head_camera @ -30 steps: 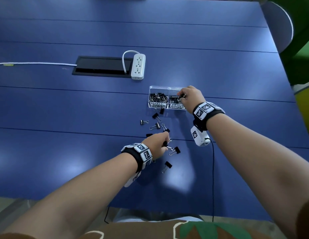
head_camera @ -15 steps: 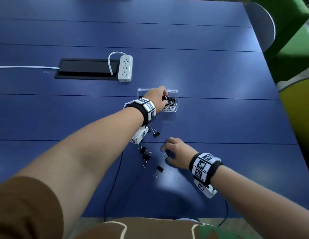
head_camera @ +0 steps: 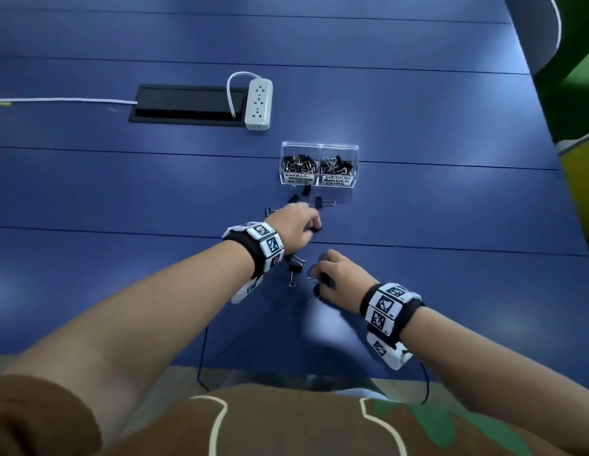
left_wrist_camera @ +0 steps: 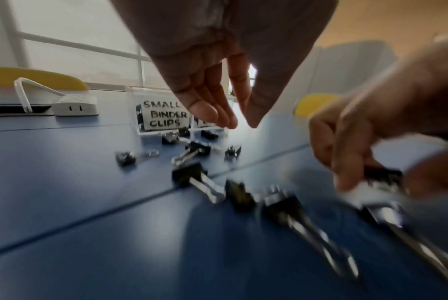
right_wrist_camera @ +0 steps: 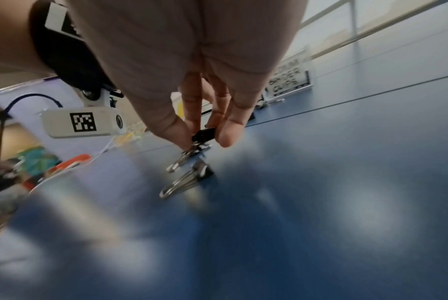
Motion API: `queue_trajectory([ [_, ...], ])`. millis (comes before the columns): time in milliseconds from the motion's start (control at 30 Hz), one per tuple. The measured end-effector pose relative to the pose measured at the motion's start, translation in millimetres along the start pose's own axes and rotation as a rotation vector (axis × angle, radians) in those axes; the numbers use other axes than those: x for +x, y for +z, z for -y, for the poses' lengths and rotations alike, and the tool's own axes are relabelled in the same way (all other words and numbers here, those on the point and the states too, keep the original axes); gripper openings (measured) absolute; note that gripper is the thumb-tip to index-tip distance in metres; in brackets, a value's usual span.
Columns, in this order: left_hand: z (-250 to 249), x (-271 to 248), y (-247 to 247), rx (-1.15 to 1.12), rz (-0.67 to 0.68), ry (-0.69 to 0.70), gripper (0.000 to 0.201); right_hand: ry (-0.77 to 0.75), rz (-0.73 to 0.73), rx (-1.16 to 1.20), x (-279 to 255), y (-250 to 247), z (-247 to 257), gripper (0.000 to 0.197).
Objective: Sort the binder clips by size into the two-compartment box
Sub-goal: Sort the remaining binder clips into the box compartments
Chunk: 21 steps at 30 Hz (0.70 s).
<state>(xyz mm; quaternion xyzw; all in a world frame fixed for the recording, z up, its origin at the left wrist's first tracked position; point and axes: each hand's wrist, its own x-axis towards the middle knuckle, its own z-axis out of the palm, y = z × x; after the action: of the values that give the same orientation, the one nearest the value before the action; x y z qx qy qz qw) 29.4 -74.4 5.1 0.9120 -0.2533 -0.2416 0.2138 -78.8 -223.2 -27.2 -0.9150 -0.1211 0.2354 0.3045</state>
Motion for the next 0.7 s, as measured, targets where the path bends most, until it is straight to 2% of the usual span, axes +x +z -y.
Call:
queue_trajectory([
  [67,9.4,-24.8,13.8,0.066,0.089,-0.004,0.021,-0.075,0.045,-0.05,-3.9,9.6,7.1,0.033],
  [167,20.5,-49.7,33.3,0.11,0.128,0.004,0.03,-0.053,0.098,-0.18,-7.6,16.6,9.9,0.035],
  [233,25.1,-57.5,43.2,0.138,0.145,0.017,0.037,-0.049,0.076,-0.181,-8.0,19.5,8.3,0.034],
  [333,28.6,-61.3,51.3,0.194,0.159,0.028,0.039,-0.03,0.058,-0.176,-7.1,20.1,5.4,0.028],
  [433,28.6,-61.6,54.1,0.189,0.124,0.023,0.032,0.004,0.056,-0.14,-7.5,15.4,3.2,0.014],
  [567,27.1,-60.6,50.8,0.125,0.115,-0.001,0.024,0.119,-0.015,-0.044,0.1,-4.2,-0.9,0.003],
  [700,28.3,-58.9,46.4,0.052,0.126,-0.058,0.018,0.263,-0.249,0.098,34.6,-48.4,-12.8,0.004],
])
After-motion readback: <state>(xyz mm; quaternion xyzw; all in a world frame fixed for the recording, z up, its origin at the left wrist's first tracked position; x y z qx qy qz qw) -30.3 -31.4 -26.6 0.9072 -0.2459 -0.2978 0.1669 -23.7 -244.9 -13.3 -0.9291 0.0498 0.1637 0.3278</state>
